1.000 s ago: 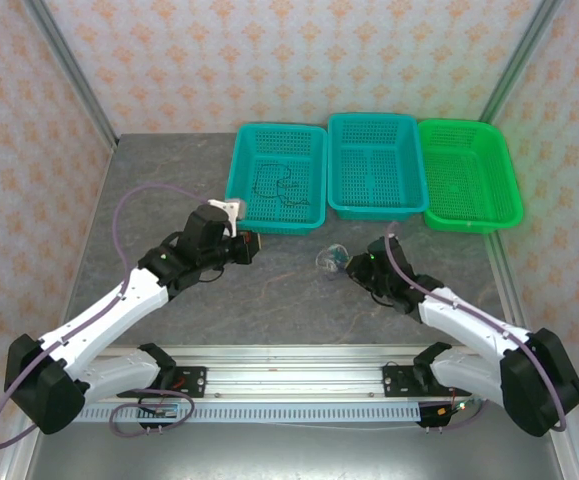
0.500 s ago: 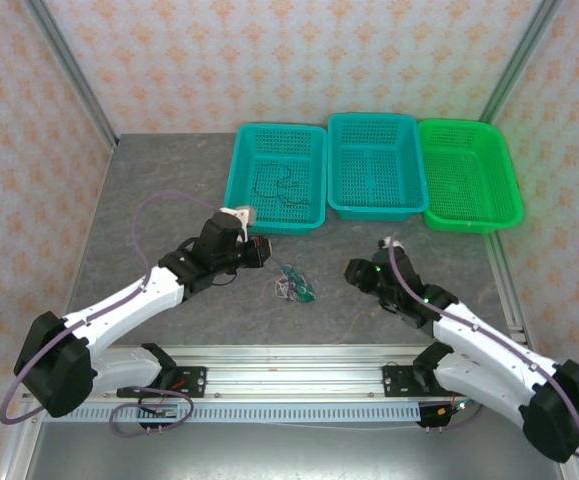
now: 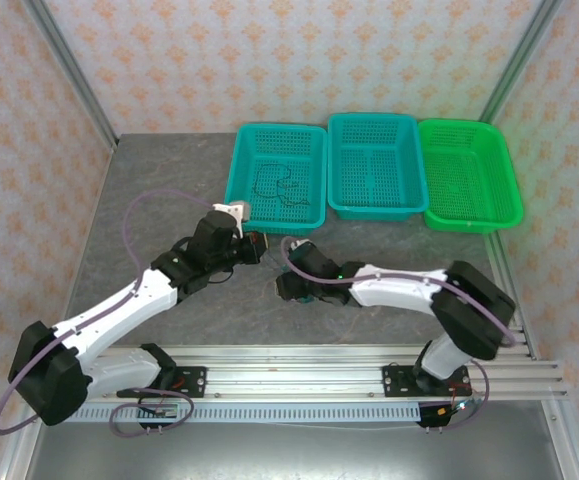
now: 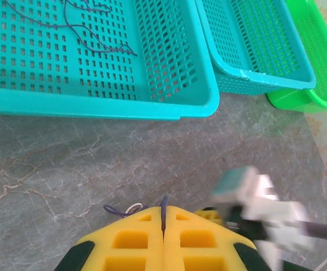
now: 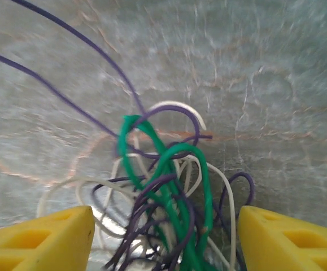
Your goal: Untangle the cables
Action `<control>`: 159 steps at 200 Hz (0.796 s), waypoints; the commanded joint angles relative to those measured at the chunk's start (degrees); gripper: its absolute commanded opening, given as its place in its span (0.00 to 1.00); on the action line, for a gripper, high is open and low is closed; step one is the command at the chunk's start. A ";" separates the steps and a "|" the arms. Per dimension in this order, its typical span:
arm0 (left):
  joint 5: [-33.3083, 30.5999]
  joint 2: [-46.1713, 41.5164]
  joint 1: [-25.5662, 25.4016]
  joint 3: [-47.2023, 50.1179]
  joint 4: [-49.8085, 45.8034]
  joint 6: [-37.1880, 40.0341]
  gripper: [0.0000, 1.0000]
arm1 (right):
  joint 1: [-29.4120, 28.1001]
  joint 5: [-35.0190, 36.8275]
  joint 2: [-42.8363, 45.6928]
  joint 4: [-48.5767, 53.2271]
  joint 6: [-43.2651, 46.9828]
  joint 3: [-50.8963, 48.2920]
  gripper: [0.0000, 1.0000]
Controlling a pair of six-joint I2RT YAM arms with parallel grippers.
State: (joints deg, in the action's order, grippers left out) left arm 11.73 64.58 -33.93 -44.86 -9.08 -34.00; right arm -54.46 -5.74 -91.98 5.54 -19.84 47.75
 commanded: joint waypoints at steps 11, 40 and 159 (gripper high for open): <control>-4.93 -4.28 -0.08 -0.81 -3.83 2.45 0.00 | -0.16 6.44 -5.97 2.41 -1.70 3.53 0.48; -13.99 -8.67 0.44 -1.37 -10.22 4.47 0.00 | 0.93 16.22 -5.53 7.52 -9.60 1.97 0.21; -5.64 -10.34 10.26 9.72 -7.23 -3.41 0.00 | 19.48 2.46 21.82 5.73 -14.02 -14.66 0.00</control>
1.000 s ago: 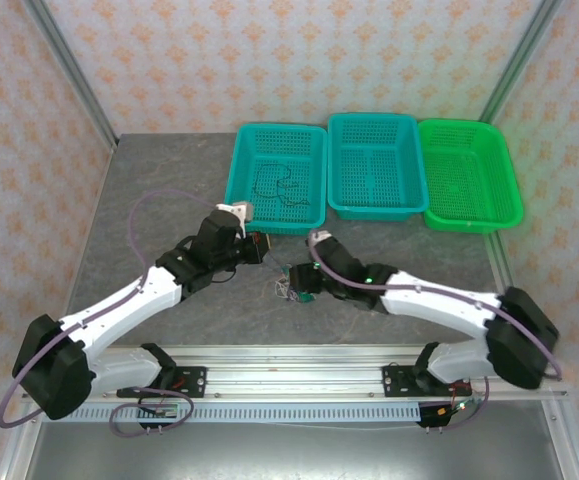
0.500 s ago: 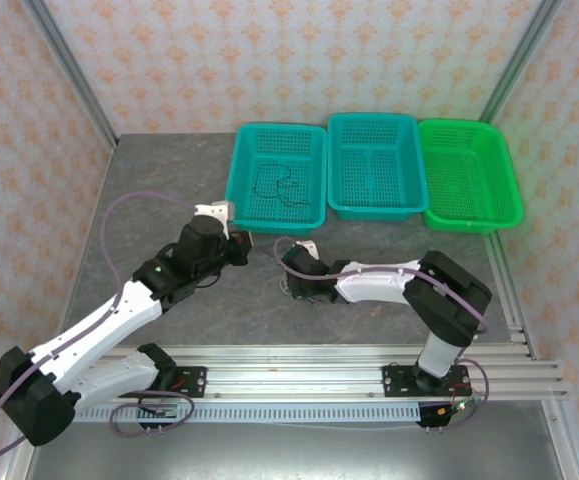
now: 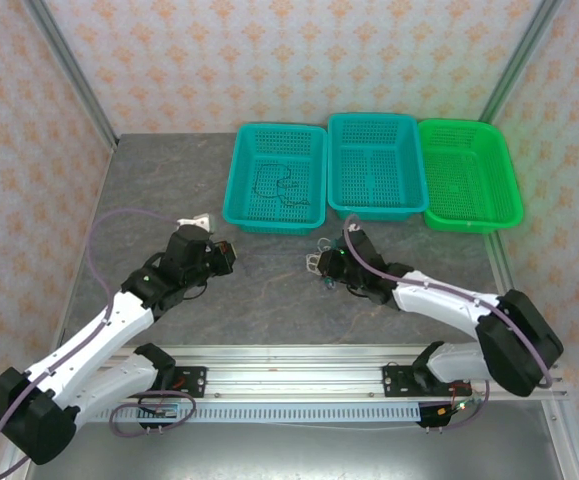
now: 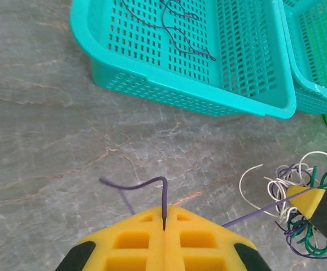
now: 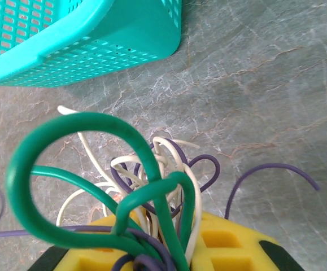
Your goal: Untangle the cables
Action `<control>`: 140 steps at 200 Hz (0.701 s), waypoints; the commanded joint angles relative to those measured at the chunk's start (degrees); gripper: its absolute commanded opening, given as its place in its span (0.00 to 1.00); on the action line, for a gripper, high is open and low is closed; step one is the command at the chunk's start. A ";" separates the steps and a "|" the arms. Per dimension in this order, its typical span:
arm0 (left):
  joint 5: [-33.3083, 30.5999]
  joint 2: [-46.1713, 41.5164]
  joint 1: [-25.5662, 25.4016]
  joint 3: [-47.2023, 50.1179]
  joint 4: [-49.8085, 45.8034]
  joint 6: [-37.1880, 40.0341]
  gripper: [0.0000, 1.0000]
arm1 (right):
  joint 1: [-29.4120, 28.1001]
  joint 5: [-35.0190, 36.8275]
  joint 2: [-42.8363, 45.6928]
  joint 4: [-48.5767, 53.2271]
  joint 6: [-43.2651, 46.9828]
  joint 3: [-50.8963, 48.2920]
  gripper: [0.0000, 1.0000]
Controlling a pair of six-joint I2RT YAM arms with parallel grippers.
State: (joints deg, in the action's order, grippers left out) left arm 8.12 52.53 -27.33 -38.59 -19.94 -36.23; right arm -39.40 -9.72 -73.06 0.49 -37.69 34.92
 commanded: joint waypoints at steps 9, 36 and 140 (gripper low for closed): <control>1.46 3.33 3.41 5.25 7.46 -1.83 0.01 | 4.42 3.54 4.80 9.21 6.85 -1.52 0.00; 3.83 8.05 0.21 9.45 15.78 -1.73 0.09 | 4.42 -4.67 9.89 5.91 13.68 -1.31 0.00; 12.20 5.20 -7.61 1.27 13.44 23.98 0.50 | 4.35 -13.69 12.85 17.53 24.07 5.19 0.00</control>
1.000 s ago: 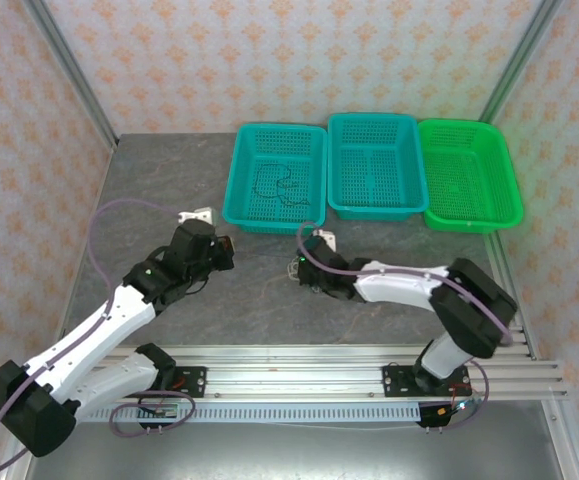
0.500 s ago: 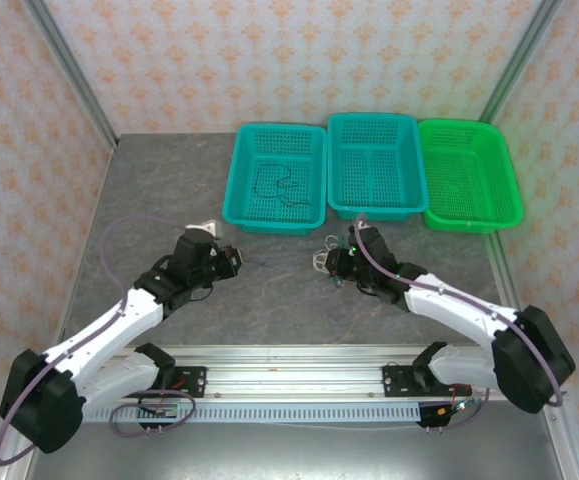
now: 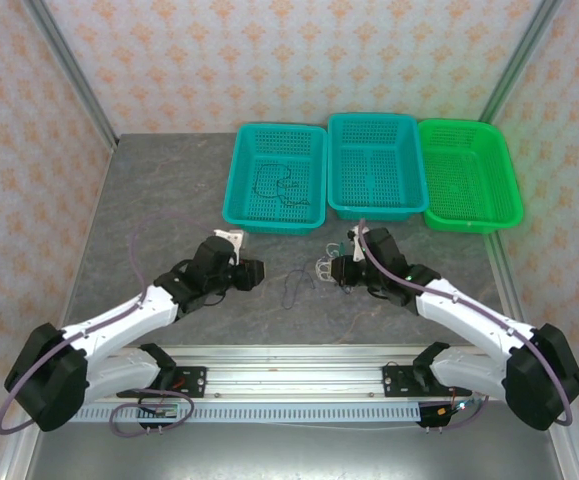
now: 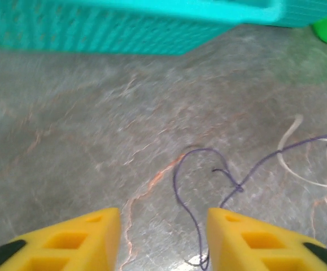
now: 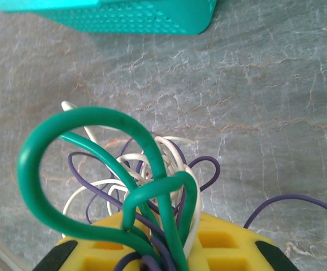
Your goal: Untangle the cables
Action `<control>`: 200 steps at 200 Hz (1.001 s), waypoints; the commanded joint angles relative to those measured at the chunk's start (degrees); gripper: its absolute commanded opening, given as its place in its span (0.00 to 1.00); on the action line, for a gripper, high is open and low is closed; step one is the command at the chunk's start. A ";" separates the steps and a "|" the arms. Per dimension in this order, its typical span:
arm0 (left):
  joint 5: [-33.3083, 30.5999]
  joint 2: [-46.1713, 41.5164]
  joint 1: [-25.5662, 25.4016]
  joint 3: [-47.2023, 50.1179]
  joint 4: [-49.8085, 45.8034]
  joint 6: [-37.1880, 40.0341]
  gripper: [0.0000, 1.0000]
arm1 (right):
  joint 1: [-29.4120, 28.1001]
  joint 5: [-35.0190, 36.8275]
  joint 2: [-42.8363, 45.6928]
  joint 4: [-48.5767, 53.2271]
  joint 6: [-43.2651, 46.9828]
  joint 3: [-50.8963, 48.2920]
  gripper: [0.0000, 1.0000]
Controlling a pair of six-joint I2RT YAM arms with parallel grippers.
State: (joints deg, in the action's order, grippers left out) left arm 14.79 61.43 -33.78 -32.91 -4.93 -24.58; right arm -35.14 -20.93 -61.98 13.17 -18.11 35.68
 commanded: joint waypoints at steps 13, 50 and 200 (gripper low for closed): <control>8.54 -4.46 -2.88 -5.68 -0.97 17.97 0.53 | 0.07 -4.02 1.79 6.90 6.13 5.97 0.00; 8.23 -2.77 -8.03 -8.16 -1.25 30.09 0.55 | -0.12 -9.77 1.77 10.03 9.64 8.89 0.00; 6.56 13.17 -8.72 -5.06 22.20 22.66 0.00 | -2.88 -3.14 2.54 10.62 7.12 9.91 0.02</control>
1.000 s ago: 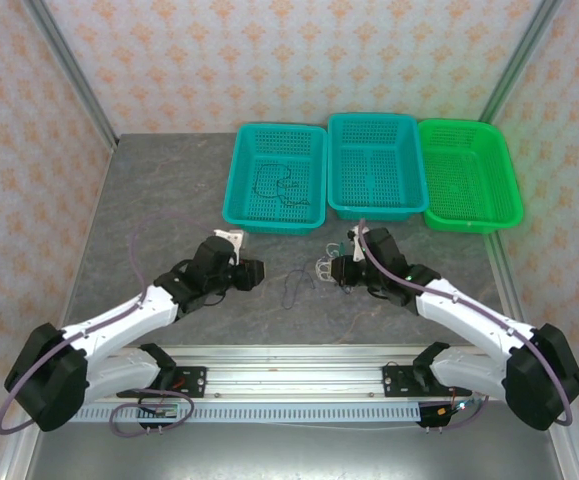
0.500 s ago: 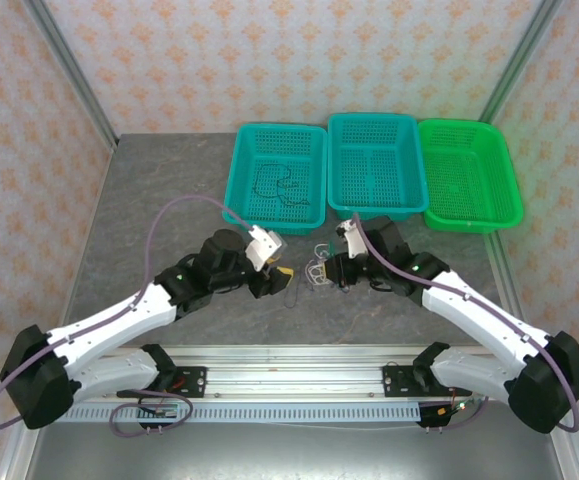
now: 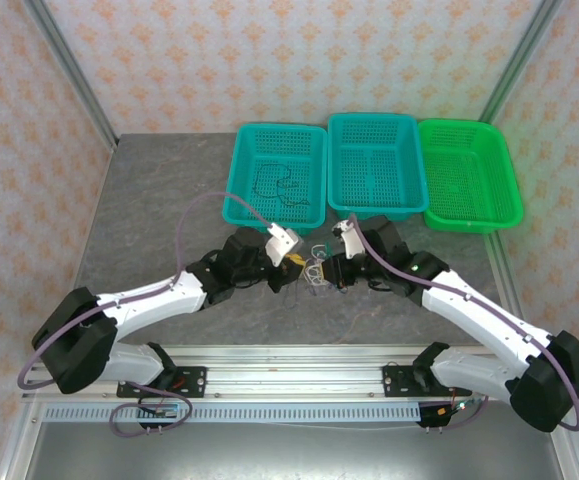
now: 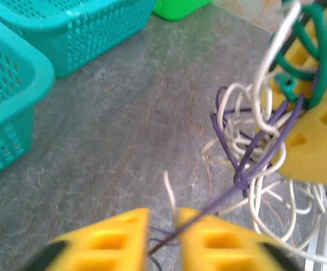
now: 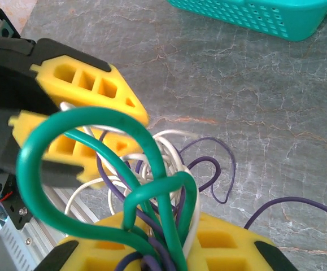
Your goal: Untangle the cables
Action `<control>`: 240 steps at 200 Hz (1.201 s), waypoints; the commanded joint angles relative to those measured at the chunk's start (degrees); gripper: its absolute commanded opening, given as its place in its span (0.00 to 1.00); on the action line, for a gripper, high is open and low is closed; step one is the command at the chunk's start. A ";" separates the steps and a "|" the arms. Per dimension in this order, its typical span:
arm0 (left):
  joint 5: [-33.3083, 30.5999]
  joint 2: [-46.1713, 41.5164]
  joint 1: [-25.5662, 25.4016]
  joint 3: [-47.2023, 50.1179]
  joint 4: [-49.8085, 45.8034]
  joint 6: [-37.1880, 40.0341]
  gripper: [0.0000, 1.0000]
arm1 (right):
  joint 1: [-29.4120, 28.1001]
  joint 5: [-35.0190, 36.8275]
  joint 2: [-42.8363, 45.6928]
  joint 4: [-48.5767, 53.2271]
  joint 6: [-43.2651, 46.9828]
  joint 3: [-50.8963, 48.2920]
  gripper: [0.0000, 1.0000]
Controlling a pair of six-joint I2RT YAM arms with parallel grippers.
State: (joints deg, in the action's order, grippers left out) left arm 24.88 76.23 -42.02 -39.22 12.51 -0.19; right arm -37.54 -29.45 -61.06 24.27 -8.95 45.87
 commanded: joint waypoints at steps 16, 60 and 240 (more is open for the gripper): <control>-5.92 -3.14 -0.43 1.77 3.52 -2.34 0.00 | -0.43 11.26 1.73 -0.77 -4.52 -1.48 0.08; -13.75 -9.37 -0.43 3.32 -0.89 -6.66 0.00 | 2.29 31.04 1.99 -0.76 -21.88 -8.89 0.22; -6.65 -4.98 -0.89 -2.61 -3.98 0.91 0.49 | 8.02 -2.51 6.75 -3.57 -5.78 -5.79 0.00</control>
State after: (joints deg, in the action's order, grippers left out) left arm 18.04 70.78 -42.65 -36.67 11.25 -7.20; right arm -26.98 -25.04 -55.27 17.21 -22.02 35.35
